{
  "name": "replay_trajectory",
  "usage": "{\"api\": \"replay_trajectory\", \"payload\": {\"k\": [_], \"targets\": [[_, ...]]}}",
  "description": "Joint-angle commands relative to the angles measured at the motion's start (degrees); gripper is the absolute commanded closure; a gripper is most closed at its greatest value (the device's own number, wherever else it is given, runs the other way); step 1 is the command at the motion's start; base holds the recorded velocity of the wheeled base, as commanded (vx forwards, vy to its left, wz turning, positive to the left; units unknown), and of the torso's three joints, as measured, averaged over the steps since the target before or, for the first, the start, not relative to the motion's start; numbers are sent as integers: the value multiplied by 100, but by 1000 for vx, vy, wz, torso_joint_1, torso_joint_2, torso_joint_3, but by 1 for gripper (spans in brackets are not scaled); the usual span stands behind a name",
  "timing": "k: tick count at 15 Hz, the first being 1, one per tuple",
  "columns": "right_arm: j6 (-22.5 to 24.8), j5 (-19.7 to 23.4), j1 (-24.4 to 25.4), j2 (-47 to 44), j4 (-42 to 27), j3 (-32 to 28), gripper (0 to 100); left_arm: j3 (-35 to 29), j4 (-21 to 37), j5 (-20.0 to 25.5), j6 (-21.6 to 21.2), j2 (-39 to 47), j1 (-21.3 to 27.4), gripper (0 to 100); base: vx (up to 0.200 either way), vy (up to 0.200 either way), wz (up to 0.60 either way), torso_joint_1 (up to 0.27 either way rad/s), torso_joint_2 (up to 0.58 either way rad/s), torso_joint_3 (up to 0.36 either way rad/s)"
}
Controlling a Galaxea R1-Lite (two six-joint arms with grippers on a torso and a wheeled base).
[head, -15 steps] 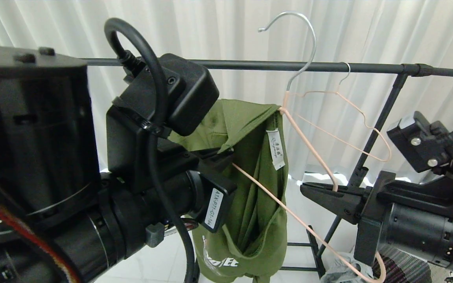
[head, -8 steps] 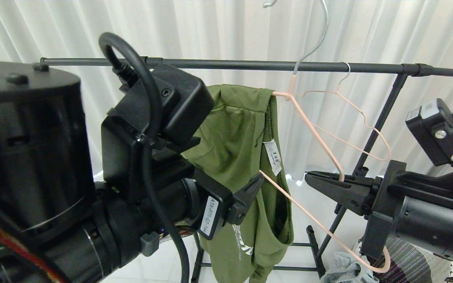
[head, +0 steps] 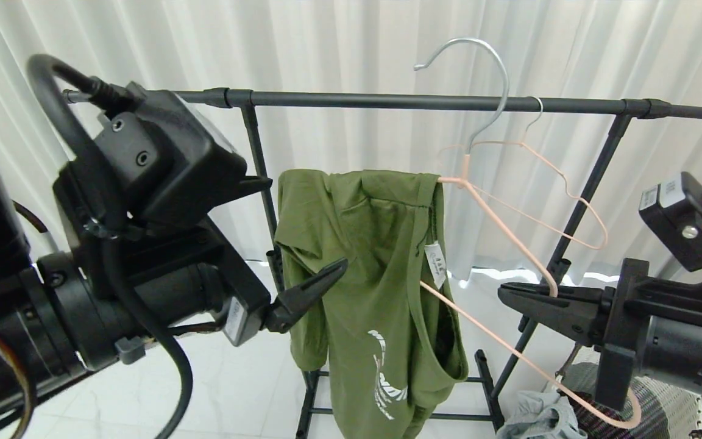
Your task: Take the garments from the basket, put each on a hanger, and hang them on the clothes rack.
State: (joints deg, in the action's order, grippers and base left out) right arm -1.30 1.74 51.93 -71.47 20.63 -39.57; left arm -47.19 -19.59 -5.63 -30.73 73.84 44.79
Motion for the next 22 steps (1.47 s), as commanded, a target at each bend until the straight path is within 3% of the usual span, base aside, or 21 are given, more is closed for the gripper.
{"api": "replay_trajectory", "payload": {"k": [1, 3, 4, 10, 16, 21, 22], "targets": [[95, 72, -104, 222, -182, -51, 100, -45, -80, 607, -671, -98, -603, 0, 0, 0, 0, 0, 0, 0], [289, 168, -96, 248, -331, -60, 100, -18, -89, 1134, -1005, -54, -656, 0, 0, 0, 0, 0, 0, 0], [368, 186, -87, 230, -331, -51, 100, 26, -89, 1178, -1128, 34, -656, 0, 0, 0, 0, 0, 0, 0], [464, 168, 300, 389, -560, -33, 100, -651, -106, 1170, -1251, 711, -726, 0, 0, 0, 0, 0, 0, 0], [552, 142, 775, 441, -595, -24, 100, -598, -106, 1161, -1418, 799, -726, 0, 0, 0, 0, 0, 0, 0], [746, 177, 827, 494, -692, 2, 100, -572, -106, 1161, -1418, 808, -726, 0, 0, 0, 0, 0, 0, 0], [746, 177, 827, 503, -692, 2, 100, -572, -106, 1161, -1418, 808, -717, 100, 0, 0, 0, 0, 0, 0]]}}
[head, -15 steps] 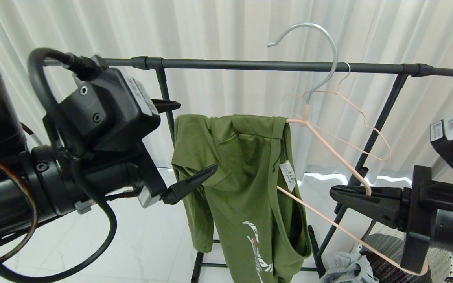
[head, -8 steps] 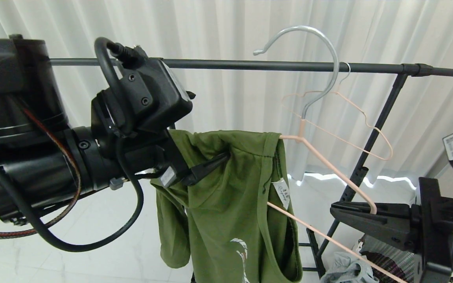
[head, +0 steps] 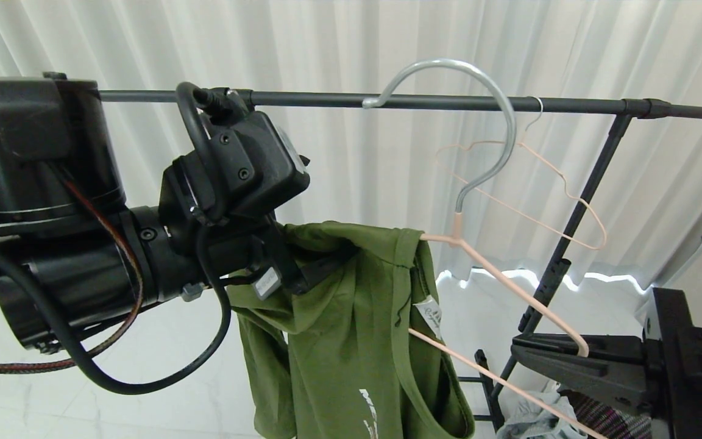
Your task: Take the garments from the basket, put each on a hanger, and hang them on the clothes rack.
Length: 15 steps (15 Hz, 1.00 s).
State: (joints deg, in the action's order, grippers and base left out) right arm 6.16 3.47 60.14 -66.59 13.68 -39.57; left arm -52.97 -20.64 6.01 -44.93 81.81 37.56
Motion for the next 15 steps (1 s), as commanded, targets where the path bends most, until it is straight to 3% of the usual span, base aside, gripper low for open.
{"api": "replay_trajectory", "payload": {"k": [1, 9, 12, 15], "targets": [[8, 4, 7, 23, 3, 2, 100, 6, -2, -3, 2, 10, 6, 100, 0, 0, 0, 0, 0, 0], [0, -13, 16, 49, 3, 20, 100, 173, -2, -3, 11, -34, 23, 100, 0, 0, 0, 0, 0, 0], [0, -22, 16, 67, 3, 20, 100, 173, -28, -232, 11, -34, 15, 100, 0, 0, 0, 0, 0, 0], [0, -31, 7, 58, 12, 11, 100, 252, -309, -285, 11, -25, 32, 100, 0, 0, 0, 0, 0, 0]]}}
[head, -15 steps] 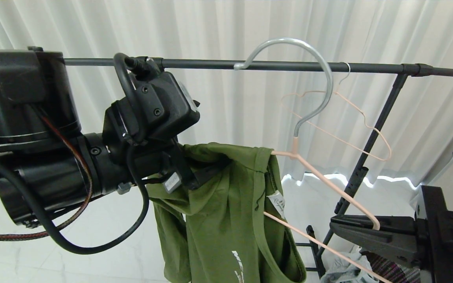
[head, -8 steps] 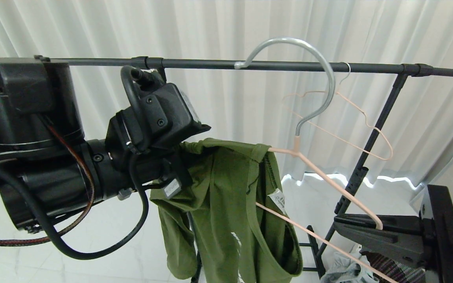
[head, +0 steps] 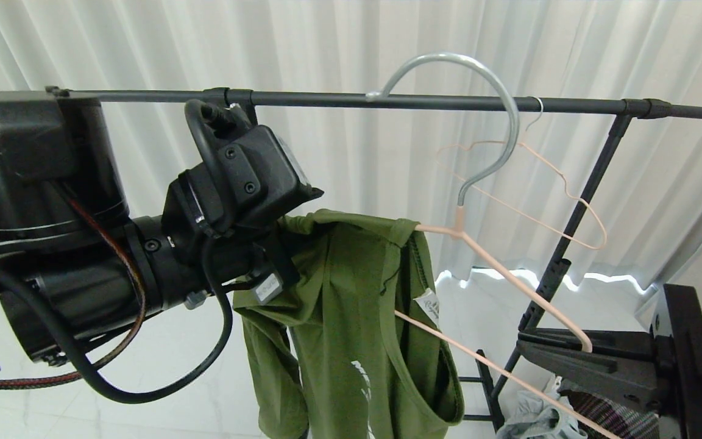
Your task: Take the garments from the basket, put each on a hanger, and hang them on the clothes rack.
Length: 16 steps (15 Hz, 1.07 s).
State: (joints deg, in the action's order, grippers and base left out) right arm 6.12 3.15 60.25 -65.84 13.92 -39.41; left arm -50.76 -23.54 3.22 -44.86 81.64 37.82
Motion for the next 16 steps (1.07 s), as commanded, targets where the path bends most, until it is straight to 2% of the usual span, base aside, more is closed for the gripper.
{"api": "replay_trajectory", "payload": {"k": [1, 10, 11, 16], "targets": [[3, 2, 5, -16, -12, -5, 100, 66, -54, -5, 13, -8, 7, 100, 0, 0, 0, 0, 0, 0], [-49, -24, -101, -16, -3, -14, 100, 137, -63, 12, 4, -140, 51, 100, 0, 0, 0, 0, 0, 0], [-49, -24, -101, -25, 5, -14, 100, 145, -63, 12, 4, -148, 51, 0, 0, 0, 0, 0, 0, 0], [-49, -33, -110, -8, 32, -49, 100, 145, -63, 30, 30, -148, 59, 0, 0, 0, 0, 0, 0, 0]]}}
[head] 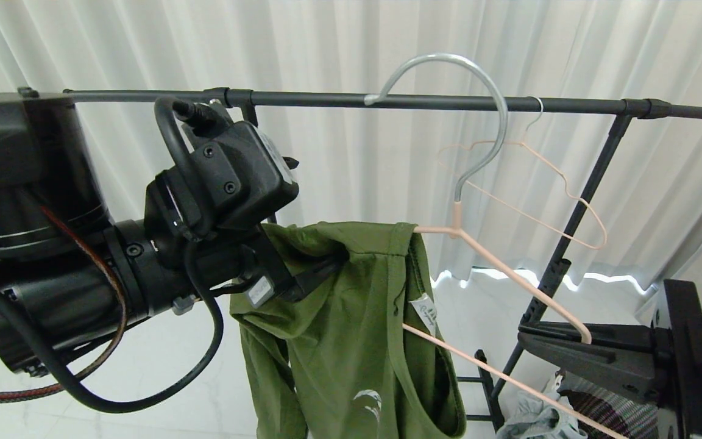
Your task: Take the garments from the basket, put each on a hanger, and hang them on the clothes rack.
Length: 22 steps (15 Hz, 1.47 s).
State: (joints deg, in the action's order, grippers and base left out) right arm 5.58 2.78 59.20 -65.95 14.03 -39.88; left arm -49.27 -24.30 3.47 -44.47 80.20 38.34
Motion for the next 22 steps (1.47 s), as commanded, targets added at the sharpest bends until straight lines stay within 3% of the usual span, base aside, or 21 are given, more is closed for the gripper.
{"api": "replay_trajectory", "payload": {"k": [1, 9, 10, 22], "targets": [[4, 3, -5, 3, 21, -3, 100, 6, 13, 4, -9, -5, 7, 0, 0, 0, 0, 0, 0, 0], [4, 3, -5, -14, 21, -3, 100, 14, 4, 48, 17, 48, 271, 0, 0, 0, 0, 0, 0, 0], [4, 3, -5, -5, 12, -3, 100, 14, 4, 48, 17, 48, 271, 100, 0, 0, 0, 0, 0, 0], [4, 3, -5, 3, 3, -3, 100, 120, 4, 13, 26, 4, 244, 100, 0, 0, 0, 0, 0, 0]]}}
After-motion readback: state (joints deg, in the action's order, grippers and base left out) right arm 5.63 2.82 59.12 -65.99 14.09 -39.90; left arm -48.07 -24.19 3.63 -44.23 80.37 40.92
